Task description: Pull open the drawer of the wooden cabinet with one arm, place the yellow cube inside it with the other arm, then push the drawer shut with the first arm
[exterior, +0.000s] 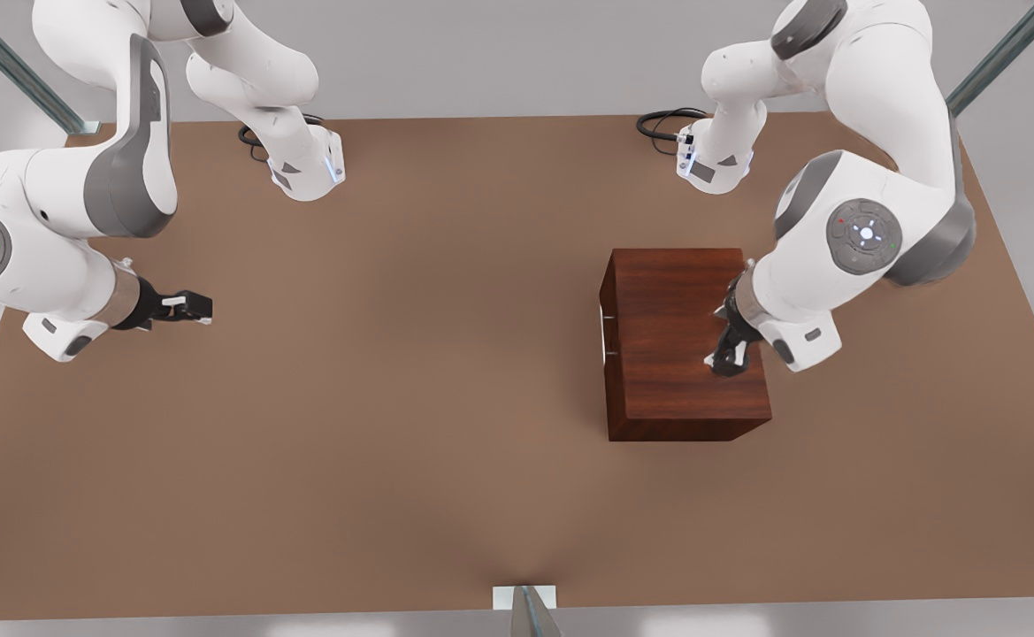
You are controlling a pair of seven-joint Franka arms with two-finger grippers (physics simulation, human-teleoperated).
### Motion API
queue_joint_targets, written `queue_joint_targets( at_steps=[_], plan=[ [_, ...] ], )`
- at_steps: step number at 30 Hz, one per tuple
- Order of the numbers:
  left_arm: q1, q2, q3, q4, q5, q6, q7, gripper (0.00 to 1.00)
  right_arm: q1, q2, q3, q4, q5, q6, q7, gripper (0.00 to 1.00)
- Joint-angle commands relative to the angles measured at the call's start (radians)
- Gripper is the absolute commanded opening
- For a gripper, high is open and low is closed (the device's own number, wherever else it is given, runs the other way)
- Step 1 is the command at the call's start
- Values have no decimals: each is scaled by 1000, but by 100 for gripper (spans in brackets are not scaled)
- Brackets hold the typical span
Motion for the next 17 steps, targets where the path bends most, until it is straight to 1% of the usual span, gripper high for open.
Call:
queue_joint_targets(
  at_steps=[1, 2, 3, 4, 6, 8, 9, 13, 17],
  plan=[
    [-158, -178, 340, -159, 166, -164, 2307, 100, 0, -1, 0, 0, 1, -9, 2, 100],
    [-214, -254, 533, -253, -58, -24, 2315, 100, 0, -5, 0, -1, 1, -11, 2, 100],
    [-252, -254, 532, -253, -84, -21, 2077, 100, 0, -6, 0, -4, 1, -11, 0, 100],
    [-251, -249, 535, -247, -216, -15, 1838, 100, 0, -6, 0, -4, 1, -12, 0, 100],
    [-243, -232, 535, -217, -238, -16, 1828, 100, 0, -6, 0, -3, -1, -12, 0, 100],
    [-226, -232, 536, -217, -345, -16, 1691, 100, 0, -6, 0, -3, -4, -12, 0, 100],
    [-223, -238, 535, -217, -357, -19, 1673, 100, 0, -6, 2, -3, -3, -12, 0, 100],
    [-223, -252, 538, -208, -347, -85, 1674, 100, 0, -6, 2, -1, -3, -12, 2, 100],
    [-203, -252, 539, -202, -344, -85, 1674, 100, 0, -8, 0, -3, -2, -14, 0, 100]
  ],
)
